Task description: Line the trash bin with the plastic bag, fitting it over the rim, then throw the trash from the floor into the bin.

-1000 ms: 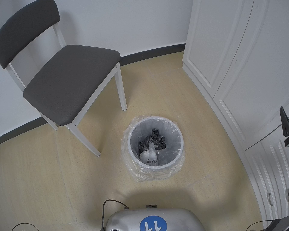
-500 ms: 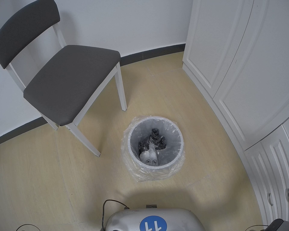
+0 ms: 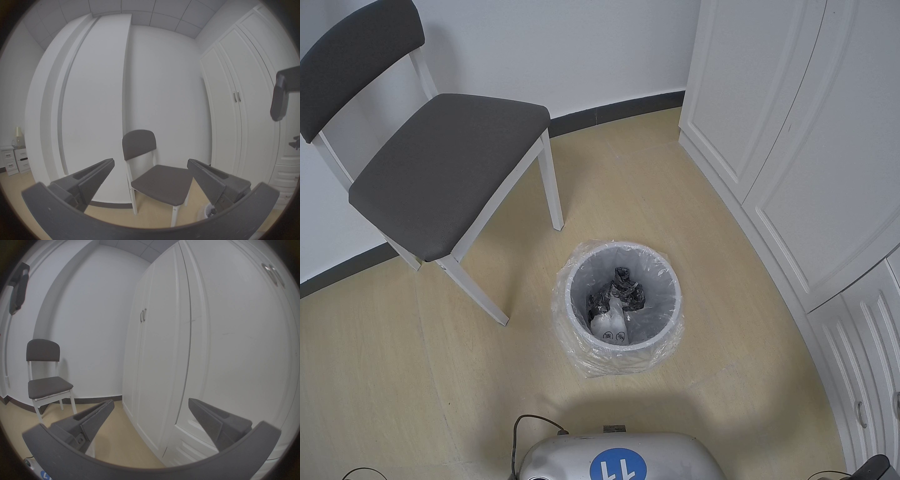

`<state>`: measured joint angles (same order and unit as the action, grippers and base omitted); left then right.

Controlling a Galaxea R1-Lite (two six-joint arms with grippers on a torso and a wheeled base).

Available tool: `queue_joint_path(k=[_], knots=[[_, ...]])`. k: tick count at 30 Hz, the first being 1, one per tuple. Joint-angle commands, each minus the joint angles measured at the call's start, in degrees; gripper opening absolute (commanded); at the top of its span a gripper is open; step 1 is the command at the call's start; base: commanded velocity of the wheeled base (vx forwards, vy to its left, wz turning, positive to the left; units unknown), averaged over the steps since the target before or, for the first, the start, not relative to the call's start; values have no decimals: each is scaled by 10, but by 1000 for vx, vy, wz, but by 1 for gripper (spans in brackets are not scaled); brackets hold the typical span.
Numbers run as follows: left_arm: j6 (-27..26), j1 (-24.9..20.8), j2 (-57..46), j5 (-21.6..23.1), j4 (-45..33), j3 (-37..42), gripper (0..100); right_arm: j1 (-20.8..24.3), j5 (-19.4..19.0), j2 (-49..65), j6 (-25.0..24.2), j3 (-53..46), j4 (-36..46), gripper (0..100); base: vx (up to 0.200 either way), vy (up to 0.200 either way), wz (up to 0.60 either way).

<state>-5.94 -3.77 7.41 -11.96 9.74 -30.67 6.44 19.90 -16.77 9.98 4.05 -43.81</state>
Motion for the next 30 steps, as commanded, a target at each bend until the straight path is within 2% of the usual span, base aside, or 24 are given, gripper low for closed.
queue_joint_path(k=[1, 5, 9, 13, 18, 30], knots=[[0, 8, -24, 0, -8, -33, 100, -32, -16, 61, 1, 29, 34, 100, 0, 0, 0], [0, 16, -26, 1, -8, -43, 100, -49, -36, 85, 1, 64, 83, 100, 0, 0, 0], [0, 18, -35, 1, -9, -47, 100, -70, -72, 128, -1, 106, 171, 100, 0, 0, 0], [0, 26, -48, 1, -16, -47, 100, -73, -89, 153, -5, 123, 218, 100, 0, 0, 0], [0, 35, -72, 9, -67, -59, 100, -72, -89, 155, -5, 126, 220, 100, 0, 0, 0], [3, 35, -73, 8, -73, -65, 100, -67, -87, 168, -6, 118, 218, 100, 0, 0, 0]])
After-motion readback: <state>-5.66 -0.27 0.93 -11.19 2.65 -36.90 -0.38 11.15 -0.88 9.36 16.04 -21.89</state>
